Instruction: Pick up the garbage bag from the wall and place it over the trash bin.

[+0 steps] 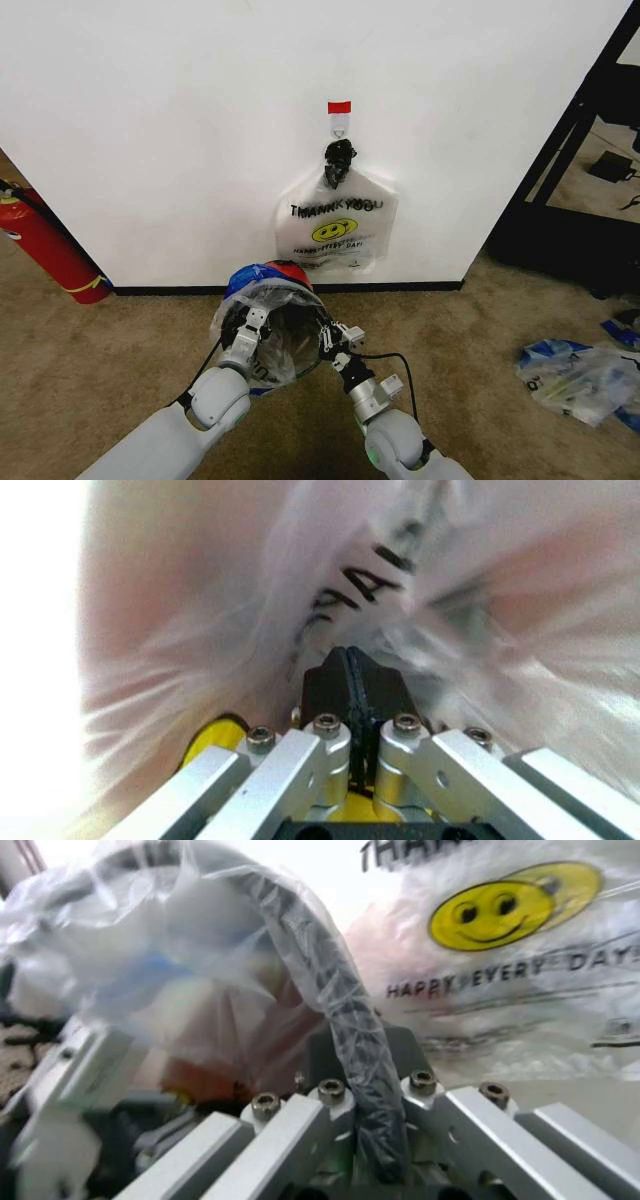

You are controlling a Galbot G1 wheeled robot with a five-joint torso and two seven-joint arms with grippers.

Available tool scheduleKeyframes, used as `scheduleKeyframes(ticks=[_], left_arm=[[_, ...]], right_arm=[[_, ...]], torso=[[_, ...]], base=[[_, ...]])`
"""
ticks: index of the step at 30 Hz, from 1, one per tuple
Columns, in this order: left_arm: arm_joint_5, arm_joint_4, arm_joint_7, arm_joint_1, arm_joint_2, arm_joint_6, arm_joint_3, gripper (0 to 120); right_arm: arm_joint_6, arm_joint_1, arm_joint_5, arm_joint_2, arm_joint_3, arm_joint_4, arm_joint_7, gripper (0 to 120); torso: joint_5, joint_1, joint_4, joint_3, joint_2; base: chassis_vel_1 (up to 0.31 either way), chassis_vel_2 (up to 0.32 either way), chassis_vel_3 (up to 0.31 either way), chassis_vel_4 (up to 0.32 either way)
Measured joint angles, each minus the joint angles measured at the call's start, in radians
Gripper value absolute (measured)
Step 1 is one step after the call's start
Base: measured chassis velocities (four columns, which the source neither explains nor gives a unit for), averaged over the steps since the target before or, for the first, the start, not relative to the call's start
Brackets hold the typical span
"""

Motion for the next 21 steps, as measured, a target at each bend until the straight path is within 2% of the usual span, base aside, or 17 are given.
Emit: scheduleKeyframes(ticks=[10,13,21], left_arm=[[-0.012,-0.026,0.014,0.019,-0.008,0.013,0.047,0],[-0.005,-0.031,-0.034,0.007,0.002,0.035,0.086,0],[-0.005,-0.004,-0.061,-0.040,-0.003,0.039,0.128,0]], right_arm=[[0.019,0.007,-0.002,0.016,-0.001,-0.013,0.002,0],[0.048,0.013,-0.063,0.019,0.004,-0.038,-0.023,0],[0.088,0.014,-0.167,0.037,0.012,-0.082,-0.073,0]], torso=[[-0.0002,0.000,0.0001,0.000,0.000],[-0.0003,0.000,0.0002,0.000,0.000],[-0.0002,0.000,0.0001,0.000,0.000]], base=[[0.000,0.000,0.000,0.000],[0.000,0.000,0.000,0.000],[0.000,0.000,0.000,0.000]])
